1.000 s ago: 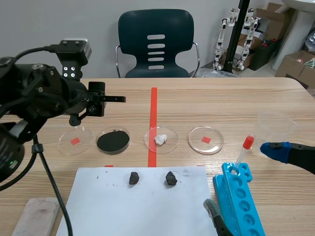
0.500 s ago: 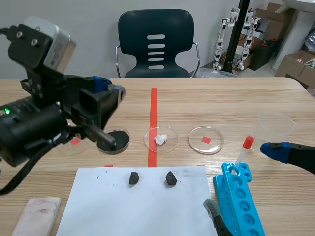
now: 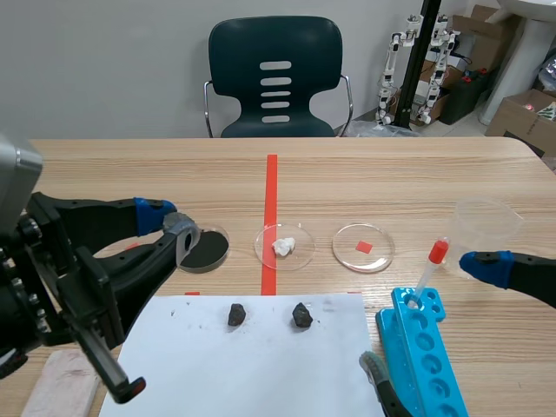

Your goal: Lower the mineral onto the iron filings and hold still

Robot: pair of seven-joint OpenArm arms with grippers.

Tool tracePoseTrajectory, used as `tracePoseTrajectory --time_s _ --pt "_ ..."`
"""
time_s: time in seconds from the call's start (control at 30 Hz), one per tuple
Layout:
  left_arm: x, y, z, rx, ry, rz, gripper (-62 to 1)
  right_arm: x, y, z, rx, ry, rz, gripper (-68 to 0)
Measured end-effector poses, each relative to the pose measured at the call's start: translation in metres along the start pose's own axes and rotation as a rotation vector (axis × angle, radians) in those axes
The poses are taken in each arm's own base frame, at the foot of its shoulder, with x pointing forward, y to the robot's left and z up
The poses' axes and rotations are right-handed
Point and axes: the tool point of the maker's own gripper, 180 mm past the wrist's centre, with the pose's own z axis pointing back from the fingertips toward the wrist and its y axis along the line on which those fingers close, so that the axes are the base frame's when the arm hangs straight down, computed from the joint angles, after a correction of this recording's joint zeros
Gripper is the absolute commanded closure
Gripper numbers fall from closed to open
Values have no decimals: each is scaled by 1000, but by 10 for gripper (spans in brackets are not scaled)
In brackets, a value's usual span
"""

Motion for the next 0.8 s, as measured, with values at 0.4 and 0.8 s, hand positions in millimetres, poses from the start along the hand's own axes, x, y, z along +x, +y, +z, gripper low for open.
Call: tracePoseTrajectory --time_s 0.4,0.8 --pt "-17 -10 24 13 49 23 -113 0 0 0 0 0 0 -679" --pt "-20 -24 33 -22 49 -18 -113 0 0 0 0 0 0 -679"
